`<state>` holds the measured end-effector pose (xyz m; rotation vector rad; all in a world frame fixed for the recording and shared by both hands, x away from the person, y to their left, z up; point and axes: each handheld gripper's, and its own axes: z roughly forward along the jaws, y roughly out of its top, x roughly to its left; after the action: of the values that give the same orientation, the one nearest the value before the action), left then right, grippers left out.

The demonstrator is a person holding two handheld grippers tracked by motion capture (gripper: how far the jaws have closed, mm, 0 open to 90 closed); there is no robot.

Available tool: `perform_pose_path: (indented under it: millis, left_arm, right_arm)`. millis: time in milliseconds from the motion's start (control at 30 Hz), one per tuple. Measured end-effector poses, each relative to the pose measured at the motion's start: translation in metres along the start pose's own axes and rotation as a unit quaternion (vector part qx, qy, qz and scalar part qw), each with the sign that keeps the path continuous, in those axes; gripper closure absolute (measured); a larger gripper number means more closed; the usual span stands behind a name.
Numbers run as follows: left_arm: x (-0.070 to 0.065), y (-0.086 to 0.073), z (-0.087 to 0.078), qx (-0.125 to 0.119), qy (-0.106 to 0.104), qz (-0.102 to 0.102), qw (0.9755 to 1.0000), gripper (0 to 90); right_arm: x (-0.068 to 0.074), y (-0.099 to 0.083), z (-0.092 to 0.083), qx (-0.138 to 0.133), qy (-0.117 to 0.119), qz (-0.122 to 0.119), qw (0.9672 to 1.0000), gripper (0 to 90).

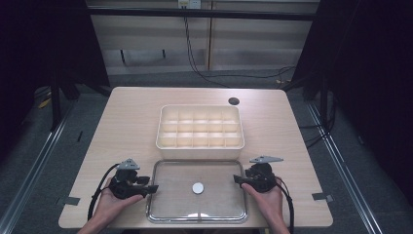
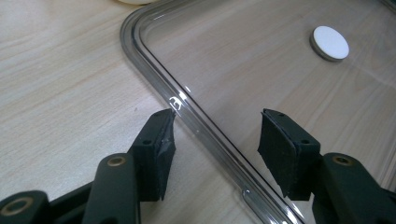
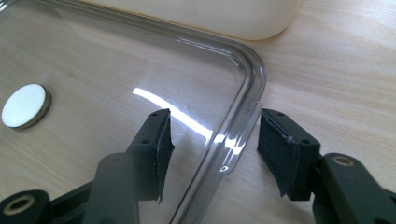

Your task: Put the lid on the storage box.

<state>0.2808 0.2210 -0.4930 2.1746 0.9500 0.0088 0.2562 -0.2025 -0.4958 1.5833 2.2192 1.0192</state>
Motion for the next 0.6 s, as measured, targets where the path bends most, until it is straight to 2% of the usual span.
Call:
perform_pose_path:
  millis: [33,200,267,367,400,467,500,600]
  left_arm:
    - [-0.001,0.000,0.001,0.002,-0.005,0.004,1.0000,48.2]
    - [-0.001,0.001,0.001,0.005,-0.002,0.006,1.0000,52.7]
    - [0.002,0.002,0.001,0.006,-0.007,0.003,1.0000,56.2]
    - [0.001,0.001,0.001,0.005,-0.004,0.005,1.0000,56.2]
    - [0.000,0.001,0.001,0.006,-0.001,0.012,0.9999,56.2]
    - [-0.001,0.001,0.001,0.005,0.001,0.012,0.9999,56.2]
    - [-0.001,0.001,0.001,0.005,0.001,0.012,0.9999,56.2]
    - [0.000,0.002,0.001,0.006,-0.001,0.016,0.9999,56.2]
  right_arm:
    - [0.002,0.000,0.000,0.001,-0.003,-0.005,1.0000,44.8]
    - [0.003,0.000,0.001,0.000,-0.002,-0.002,1.0000,45.3]
    - [0.001,0.000,0.001,-0.001,0.005,0.014,0.9999,45.4]
    - [0.000,0.000,0.001,-0.005,0.009,0.023,0.9997,45.6]
    - [-0.002,0.000,0.001,-0.009,0.012,0.037,0.9992,46.2]
    - [-0.004,0.000,0.001,-0.013,0.020,0.055,0.9982,48.0]
    - [-0.004,0.000,0.001,-0.013,0.020,0.055,0.9982,48.0]
    - [-0.009,0.000,0.001,-0.020,0.026,0.077,0.9965,52.7]
